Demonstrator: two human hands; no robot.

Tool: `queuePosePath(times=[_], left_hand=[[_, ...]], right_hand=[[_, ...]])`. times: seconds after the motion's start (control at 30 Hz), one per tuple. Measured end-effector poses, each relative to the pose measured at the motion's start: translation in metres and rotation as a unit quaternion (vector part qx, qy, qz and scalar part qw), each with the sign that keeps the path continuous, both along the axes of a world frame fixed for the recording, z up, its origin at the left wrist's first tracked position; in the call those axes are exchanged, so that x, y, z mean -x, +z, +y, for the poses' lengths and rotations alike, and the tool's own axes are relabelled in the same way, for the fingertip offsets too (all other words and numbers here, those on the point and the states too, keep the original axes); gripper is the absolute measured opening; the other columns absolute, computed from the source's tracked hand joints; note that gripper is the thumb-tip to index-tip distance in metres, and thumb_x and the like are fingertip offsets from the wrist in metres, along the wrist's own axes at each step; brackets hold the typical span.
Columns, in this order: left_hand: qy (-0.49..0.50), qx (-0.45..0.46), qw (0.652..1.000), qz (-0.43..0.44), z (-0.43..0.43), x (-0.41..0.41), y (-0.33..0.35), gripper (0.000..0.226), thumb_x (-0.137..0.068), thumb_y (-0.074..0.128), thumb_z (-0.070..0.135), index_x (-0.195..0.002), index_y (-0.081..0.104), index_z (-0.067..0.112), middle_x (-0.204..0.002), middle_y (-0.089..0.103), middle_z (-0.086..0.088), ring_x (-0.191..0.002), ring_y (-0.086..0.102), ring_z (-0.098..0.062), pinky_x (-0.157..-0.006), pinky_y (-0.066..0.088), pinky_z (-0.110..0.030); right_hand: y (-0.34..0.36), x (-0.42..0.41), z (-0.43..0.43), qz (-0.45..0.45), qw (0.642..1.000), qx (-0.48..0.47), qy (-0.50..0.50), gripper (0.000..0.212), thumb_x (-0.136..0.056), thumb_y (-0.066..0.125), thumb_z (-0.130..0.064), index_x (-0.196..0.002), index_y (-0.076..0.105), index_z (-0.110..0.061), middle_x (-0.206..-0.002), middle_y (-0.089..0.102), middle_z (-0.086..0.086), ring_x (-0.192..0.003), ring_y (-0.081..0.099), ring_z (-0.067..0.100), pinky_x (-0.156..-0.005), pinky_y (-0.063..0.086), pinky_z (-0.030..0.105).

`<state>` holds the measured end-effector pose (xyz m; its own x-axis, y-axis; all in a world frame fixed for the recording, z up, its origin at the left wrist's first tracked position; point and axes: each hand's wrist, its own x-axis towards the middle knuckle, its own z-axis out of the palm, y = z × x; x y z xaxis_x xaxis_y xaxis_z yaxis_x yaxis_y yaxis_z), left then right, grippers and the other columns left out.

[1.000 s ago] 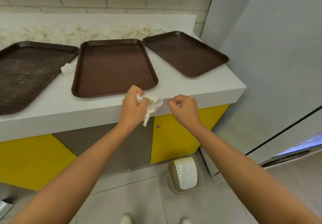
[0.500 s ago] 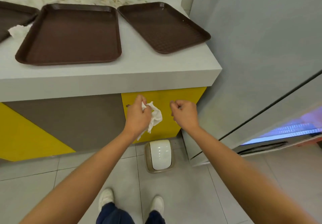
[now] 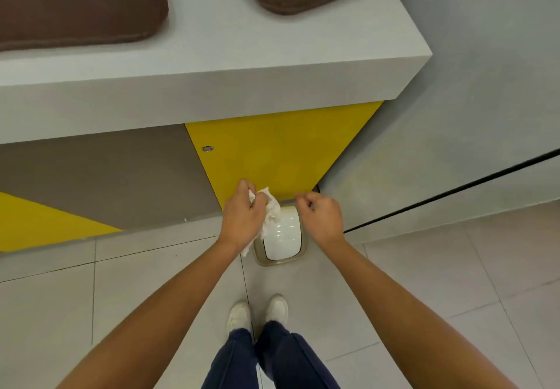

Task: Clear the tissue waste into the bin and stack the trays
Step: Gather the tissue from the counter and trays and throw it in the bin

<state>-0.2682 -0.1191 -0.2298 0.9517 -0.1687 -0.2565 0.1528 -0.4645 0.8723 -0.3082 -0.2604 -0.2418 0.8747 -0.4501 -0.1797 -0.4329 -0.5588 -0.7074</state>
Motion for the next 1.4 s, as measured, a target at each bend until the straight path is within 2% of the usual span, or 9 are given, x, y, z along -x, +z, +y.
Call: queuePosePath(times=[0.3, 0.4, 0.5, 0.6, 0.73, 0.83, 0.97, 1.13, 1.4], left_hand=[[-0.006, 0.022, 0.993, 0.113, -0.005, -0.003, -0.124, 0.01, -0.096, 0.035, 0.02, -0.091, 0.038, 0.012, -0.079, 0.05, -0.003, -0.074, 0.046, -0.02, -0.06, 0.035, -0.03], [-0.013, 0.043, 0.986, 0.16, -0.008, 0.002, -0.164, 0.022, -0.075, 0.033, 0.027, -0.091, 0.037, 0.013, -0.075, 0.044, 0.004, -0.067, 0.042, -0.013, -0.055, 0.031, -0.027], [-0.015, 0.062, 0.975, 0.212, -0.015, 0.008, -0.207, 0.024, -0.074, 0.039, 0.014, -0.097, 0.033, 0.014, -0.078, 0.042, 0.004, -0.07, 0.043, -0.011, -0.056, 0.032, -0.026], [-0.028, 0.066, 0.972, 0.222, -0.024, 0.013, -0.25, 0.034, -0.081, 0.038, -0.011, -0.1, 0.027, 0.014, -0.084, 0.039, 0.004, -0.079, 0.044, -0.013, -0.058, 0.036, -0.023], [-0.083, 0.044, 0.977, 0.191, -0.031, 0.019, -0.297, 0.033, -0.084, 0.038, -0.011, -0.102, 0.028, 0.015, -0.099, 0.04, -0.006, -0.086, 0.044, -0.018, -0.065, 0.041, -0.025], [-0.119, 0.018, 0.983, 0.142, -0.032, 0.026, -0.325, 0.031, -0.088, 0.037, -0.008, -0.108, 0.03, 0.015, -0.105, 0.042, -0.009, -0.09, 0.046, -0.019, -0.063, 0.041, -0.018], [-0.171, -0.035, 0.984, 0.045, -0.032, 0.036, -0.349, 0.033, -0.089, 0.045, -0.004, -0.12, 0.037, 0.005, -0.117, 0.041, -0.011, -0.102, 0.044, -0.015, -0.07, 0.04, -0.008], [-0.235, -0.159, 0.957, -0.059, -0.042, 0.038, -0.366, 0.042, -0.088, 0.056, -0.001, -0.128, 0.044, 0.004, -0.125, 0.045, -0.012, -0.112, 0.05, -0.022, -0.094, 0.047, -0.028], [-0.392, -0.294, 0.853, -0.182, -0.05, 0.036, -0.398, 0.065, -0.038, 0.094, 0.013, -0.098, 0.07, 0.008, -0.085, 0.07, -0.009, -0.077, 0.066, -0.023, -0.063, 0.058, -0.03]], right_hand=[[-0.126, 0.016, -0.007, 0.105, 0.973, -0.172, -0.111, 0.029, -0.085, 0.044, 0.005, -0.063, 0.04, -0.013, -0.072, 0.043, 0.004, -0.063, 0.04, 0.014, -0.052, 0.033, 0.016], [-0.179, 0.027, -0.012, 0.159, 0.966, -0.18, -0.097, 0.03, -0.077, 0.043, 0.014, -0.079, 0.043, -0.016, -0.099, 0.045, 0.009, -0.083, 0.046, 0.02, -0.057, 0.036, 0.017], [-0.229, 0.036, -0.011, 0.191, 0.965, -0.163, -0.07, 0.033, -0.078, 0.046, 0.017, -0.095, 0.042, -0.011, -0.114, 0.041, 0.01, -0.1, 0.046, 0.022, -0.069, 0.046, 0.017], [-0.272, 0.04, -0.009, 0.204, 0.958, -0.174, -0.096, 0.031, -0.078, 0.042, 0.018, -0.097, 0.043, -0.007, -0.111, 0.045, 0.013, -0.095, 0.048, 0.022, -0.054, 0.042, 0.009], [-0.317, 0.041, -0.005, 0.221, 0.946, -0.203, -0.121, 0.024, -0.086, 0.045, 0.012, -0.099, 0.046, -0.008, -0.095, 0.052, 0.008, -0.083, 0.052, 0.015, -0.06, 0.044, 0.013], [-0.34, 0.039, -0.004, 0.242, 0.939, -0.219, -0.11, 0.033, -0.09, 0.048, 0.006, -0.121, 0.045, -0.005, -0.111, 0.053, 0.01, -0.095, 0.051, 0.016, -0.073, 0.045, 0.019], [-0.357, 0.037, -0.006, 0.245, 0.93, -0.251, -0.109, 0.033, -0.095, 0.048, -0.002, -0.128, 0.042, -0.003, -0.108, 0.049, 0.005, -0.091, 0.052, 0.013, -0.064, 0.046, 0.008], [-0.371, 0.033, -0.007, 0.261, 0.938, -0.219, -0.062, 0.042, -0.093, 0.055, -0.011, -0.132, 0.042, -0.009, -0.114, 0.054, 0.003, -0.108, 0.054, 0.02, -0.086, 0.045, 0.023], [-0.377, 0.049, -0.018, 0.284, 0.942, -0.178, -0.008, 0.061, -0.088, 0.054, 0.006, -0.141, 0.034, -0.013, -0.133, 0.051, 0.009, -0.121, 0.051, 0.024, -0.099, 0.043, 0.029]])
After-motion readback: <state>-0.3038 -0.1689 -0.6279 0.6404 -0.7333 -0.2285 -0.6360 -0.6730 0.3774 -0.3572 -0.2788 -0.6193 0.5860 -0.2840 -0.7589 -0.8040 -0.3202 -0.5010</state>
